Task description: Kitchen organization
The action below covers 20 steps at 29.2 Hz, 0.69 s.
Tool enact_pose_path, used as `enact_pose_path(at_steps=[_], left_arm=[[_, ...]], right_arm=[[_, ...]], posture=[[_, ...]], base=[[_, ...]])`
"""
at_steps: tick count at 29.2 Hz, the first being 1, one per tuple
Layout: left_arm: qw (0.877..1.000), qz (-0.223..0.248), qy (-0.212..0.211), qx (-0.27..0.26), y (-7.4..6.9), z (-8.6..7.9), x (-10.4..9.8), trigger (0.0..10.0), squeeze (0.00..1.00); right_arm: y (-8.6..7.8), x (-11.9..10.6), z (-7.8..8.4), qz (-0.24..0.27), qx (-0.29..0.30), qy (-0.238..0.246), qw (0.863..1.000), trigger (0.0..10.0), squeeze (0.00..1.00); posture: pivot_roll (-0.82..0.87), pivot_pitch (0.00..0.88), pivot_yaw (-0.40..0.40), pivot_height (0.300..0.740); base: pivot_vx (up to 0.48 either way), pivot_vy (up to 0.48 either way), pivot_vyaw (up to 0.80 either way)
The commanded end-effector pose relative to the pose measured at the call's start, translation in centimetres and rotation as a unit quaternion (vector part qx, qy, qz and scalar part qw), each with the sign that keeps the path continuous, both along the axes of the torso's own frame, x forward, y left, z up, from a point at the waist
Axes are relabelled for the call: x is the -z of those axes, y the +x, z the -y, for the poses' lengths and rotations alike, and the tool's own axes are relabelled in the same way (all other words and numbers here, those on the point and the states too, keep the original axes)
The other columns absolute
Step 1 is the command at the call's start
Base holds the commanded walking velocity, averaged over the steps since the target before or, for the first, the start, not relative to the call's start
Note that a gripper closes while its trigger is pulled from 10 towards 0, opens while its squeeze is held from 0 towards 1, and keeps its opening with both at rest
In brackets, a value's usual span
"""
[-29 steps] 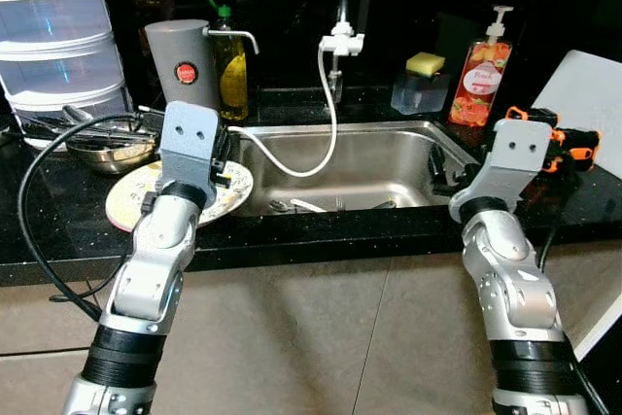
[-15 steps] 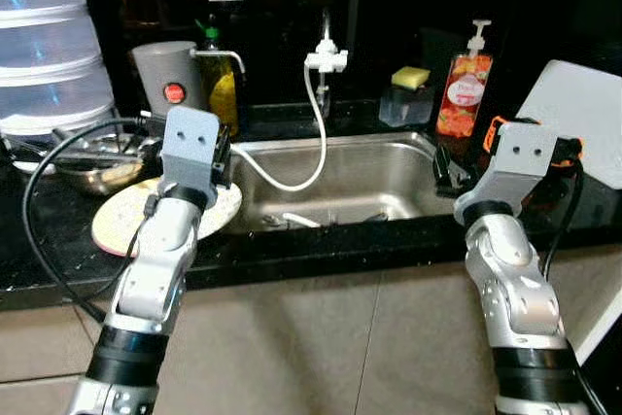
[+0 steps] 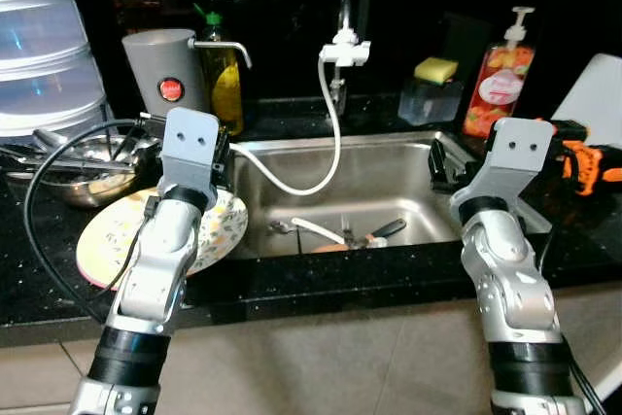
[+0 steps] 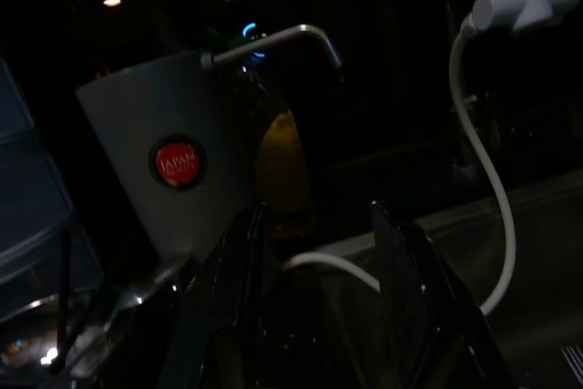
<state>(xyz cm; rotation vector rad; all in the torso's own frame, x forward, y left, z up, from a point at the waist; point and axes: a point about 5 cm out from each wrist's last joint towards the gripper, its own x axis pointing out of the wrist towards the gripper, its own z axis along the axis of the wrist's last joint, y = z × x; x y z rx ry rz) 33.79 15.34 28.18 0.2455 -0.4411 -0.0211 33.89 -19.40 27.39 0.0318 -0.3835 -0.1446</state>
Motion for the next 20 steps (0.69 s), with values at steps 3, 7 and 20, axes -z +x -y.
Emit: enact_pose_path(at_steps=[3, 7, 20], left_arm=[[1.000, -0.003, 0.003, 0.008, 0.0, 0.3, 0.3, 10.0, 0.00], [1.000, -0.004, 0.004, 0.008, 0.1, 0.3, 0.4, 10.0, 0.00], [0.996, -0.081, 0.027, 0.017, -0.9, -1.3, 2.8, 10.0, 0.00]], right_arm=[[0.0, 0.3, 0.1, -0.002, 0.001, 0.000, 1.000, 10.0, 0.00], [0.0, 0.3, 0.1, -0.003, 0.000, 0.001, 1.000, 10.0, 0.00], [-0.5, 2.1, -1.6, -0.052, -0.058, -0.061, 0.995, 10.0, 0.00]], posture=[[0.07, 0.000, 0.022, 0.740], [0.07, 0.000, 0.025, 0.740], [0.05, 0.000, 0.042, 0.740]], base=[[0.000, 0.000, 0.00], [0.000, 0.000, 0.00], [0.000, 0.000, 0.00]])
